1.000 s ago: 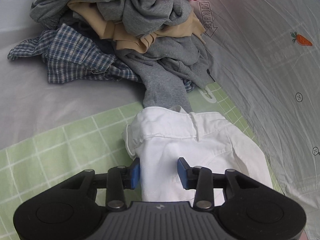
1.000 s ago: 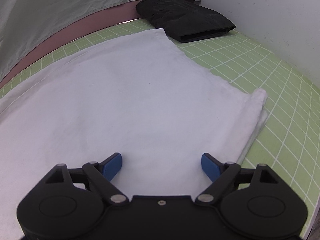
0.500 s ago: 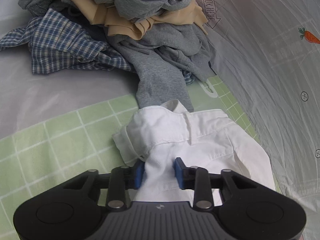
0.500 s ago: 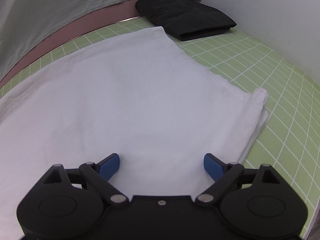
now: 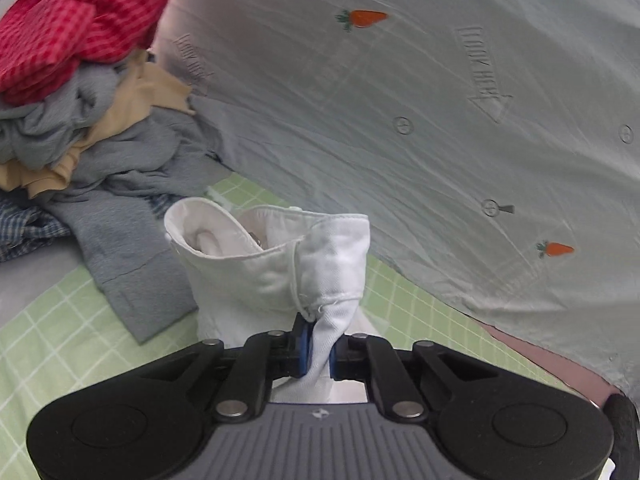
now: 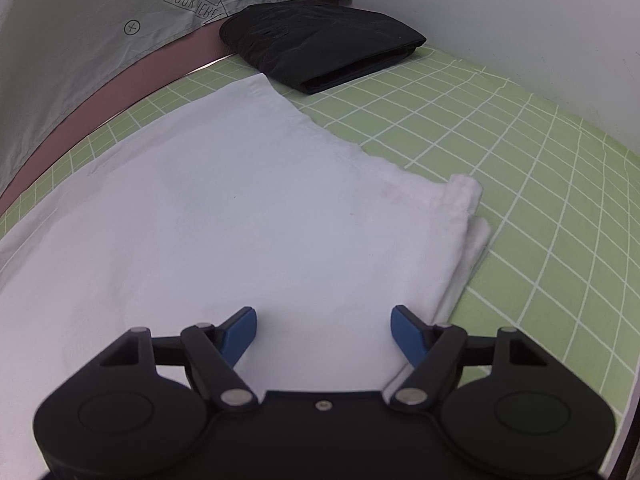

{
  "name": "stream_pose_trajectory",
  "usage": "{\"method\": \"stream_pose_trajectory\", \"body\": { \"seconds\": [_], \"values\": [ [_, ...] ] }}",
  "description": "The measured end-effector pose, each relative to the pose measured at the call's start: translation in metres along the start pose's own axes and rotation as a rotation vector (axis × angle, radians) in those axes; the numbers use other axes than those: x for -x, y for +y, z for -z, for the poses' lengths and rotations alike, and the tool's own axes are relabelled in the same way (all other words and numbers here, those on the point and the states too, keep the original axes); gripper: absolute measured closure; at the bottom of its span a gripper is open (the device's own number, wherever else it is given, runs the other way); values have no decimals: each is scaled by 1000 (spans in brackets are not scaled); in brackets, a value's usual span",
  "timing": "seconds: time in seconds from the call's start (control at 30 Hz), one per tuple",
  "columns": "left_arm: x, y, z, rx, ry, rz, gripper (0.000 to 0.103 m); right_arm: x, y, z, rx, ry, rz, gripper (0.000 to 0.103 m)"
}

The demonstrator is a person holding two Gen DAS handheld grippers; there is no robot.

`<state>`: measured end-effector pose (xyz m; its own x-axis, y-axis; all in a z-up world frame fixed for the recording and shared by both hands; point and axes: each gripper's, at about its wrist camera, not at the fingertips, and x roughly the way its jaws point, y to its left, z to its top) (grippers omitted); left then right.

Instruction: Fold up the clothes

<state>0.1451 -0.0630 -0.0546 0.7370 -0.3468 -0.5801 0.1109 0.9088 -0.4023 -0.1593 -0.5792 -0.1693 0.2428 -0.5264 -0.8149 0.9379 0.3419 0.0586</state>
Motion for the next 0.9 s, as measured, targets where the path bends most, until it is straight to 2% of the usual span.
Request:
{"method": "stream_pose_trajectory", "body": {
  "seconds": [0.1, 0.23, 0.33, 0.4, 0.47, 0.53, 0.6, 0.7, 0.73, 0.77, 0.83, 0.9],
  "values": [
    [-3, -47, 16, -71, 56, 122, 94, -1, -1, 2, 5, -3, -7, 28],
    [-19, -111, 71, -227, 225, 255, 95, -2, -2, 5, 14, -15, -16, 28],
    [-43, -134, 125, -297, 419, 278, 94, -2, -3, 6, 30, -22, -23, 27],
    [-55, -142, 157, -379, 508, 241, 95, -3, -2, 8, 44, -28, -23, 25],
    [-57, -148, 171, -463, 514, 231, 94, -3, 0, 9, 59, -33, -21, 23],
    [-63, -148, 163, -444, 526, 224, 93, -4, 2, 10, 74, -34, -16, 21],
    [-67, -146, 158, -402, 542, 229, 87, -4, 3, 11, 78, -36, -16, 18],
    [-62, -146, 155, -388, 558, 239, 75, -6, 6, 12, 82, -40, -12, 15],
    [-58, -148, 154, -390, 570, 233, 61, -6, 6, 12, 83, -41, -11, 15],
    [-54, -149, 152, -388, 582, 232, 54, -6, 6, 12, 84, -41, -13, 15],
    [-41, -151, 147, -386, 579, 273, 52, -6, 5, 12, 86, -42, -17, 15],
    [-27, -150, 138, -381, 542, 300, 46, -5, 4, 12, 87, -40, -22, 15]
  ]
}}
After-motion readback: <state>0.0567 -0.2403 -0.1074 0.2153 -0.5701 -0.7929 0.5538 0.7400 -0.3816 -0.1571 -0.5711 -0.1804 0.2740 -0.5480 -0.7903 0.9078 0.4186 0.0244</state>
